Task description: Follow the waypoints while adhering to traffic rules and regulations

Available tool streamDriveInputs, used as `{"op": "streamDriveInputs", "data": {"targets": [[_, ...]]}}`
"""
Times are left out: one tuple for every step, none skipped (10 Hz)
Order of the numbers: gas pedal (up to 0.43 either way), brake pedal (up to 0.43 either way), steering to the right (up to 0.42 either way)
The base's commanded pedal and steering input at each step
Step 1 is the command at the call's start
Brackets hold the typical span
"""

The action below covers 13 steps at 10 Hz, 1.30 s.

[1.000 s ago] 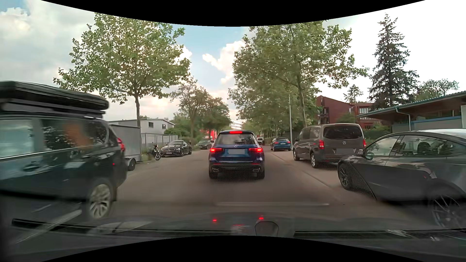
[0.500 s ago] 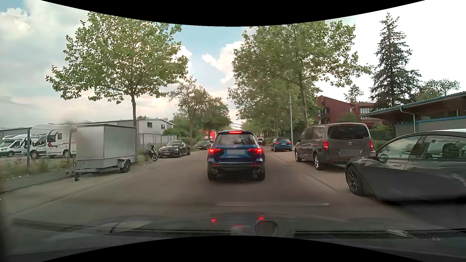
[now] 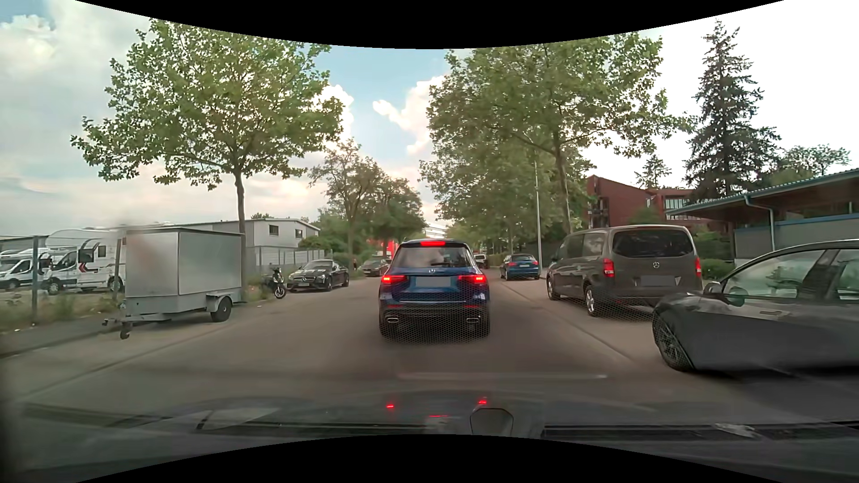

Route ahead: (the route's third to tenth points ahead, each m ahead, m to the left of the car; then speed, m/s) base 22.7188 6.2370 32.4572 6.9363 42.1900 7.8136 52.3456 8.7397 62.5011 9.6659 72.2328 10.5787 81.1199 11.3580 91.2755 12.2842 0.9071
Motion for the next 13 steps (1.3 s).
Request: {"op": "streamDriveInputs", "data": {"targets": [[0.000, 0.079, 0.000], [0.000, 0.091, 0.000], [0.000, 0.098, 0.000], [0.000, 0.116, 0.000], [0.000, 0.134, 0.003], [0.000, 0.146, 0.009], [0.000, 0.159, 0.009], [0.000, 0.165, 0.008], [0.000, 0.171, 0.008], [0.000, 0.177, 0.008], [0.000, 0.177, 0.009], [0.000, 0.177, 0.009], [0.000, 0.183, 0.009]]}}
